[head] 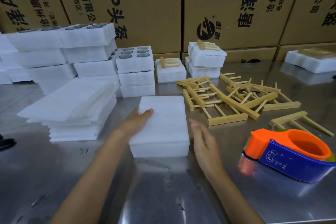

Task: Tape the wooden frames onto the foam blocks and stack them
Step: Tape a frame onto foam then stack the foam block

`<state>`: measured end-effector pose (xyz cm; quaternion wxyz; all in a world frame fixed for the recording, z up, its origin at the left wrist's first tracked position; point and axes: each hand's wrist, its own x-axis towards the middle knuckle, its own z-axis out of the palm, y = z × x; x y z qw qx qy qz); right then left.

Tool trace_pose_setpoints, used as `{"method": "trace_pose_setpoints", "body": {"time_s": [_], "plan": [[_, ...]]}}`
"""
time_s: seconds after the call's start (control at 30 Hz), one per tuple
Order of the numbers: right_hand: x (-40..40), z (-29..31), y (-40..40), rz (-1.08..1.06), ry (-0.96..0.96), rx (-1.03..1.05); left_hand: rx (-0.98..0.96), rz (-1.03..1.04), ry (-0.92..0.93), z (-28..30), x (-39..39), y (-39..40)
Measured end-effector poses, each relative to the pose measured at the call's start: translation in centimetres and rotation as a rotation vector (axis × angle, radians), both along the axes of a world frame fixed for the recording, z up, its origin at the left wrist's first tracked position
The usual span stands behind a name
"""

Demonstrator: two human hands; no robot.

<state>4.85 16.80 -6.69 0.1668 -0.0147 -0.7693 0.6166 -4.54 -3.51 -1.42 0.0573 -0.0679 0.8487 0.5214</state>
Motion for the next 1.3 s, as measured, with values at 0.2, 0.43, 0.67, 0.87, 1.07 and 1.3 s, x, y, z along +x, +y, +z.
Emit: {"method": "trace_pose_setpoints", "body": {"time_s": [0.2,0.43,0.67,0.87,1.07,1.3], "plan": [[-5.3,2.7,4.8,-0.169,-0.357,0.897,0.086,-0.015,0.026,-0.7,-0.2,-0.4],[-7.4,8.0,6.2,-0.014,-0.442,1.304,0.087,0.078,0.103,-1.6,0.9,1.0],[-7.3,14.8,2.4,-0.036,-0.02,0.805,0.158,0.099,0.104,-1.9,1.4,1.8],[-9.1,14.4,-5.5,0.207,-0.175,0.732,0.199,0.095,0.111,-1.4,2.1,1.6],[-10.0,11.0,-6.1,0.254,-0.319,0.599,0.158,0.119,0.092,-1.4,2.3,1.4],[-9.3,9.1,-0.7,-0.098,-0.169,0.455,0.438,0.164,0.005,-1.3,3.0,1.4]]}}
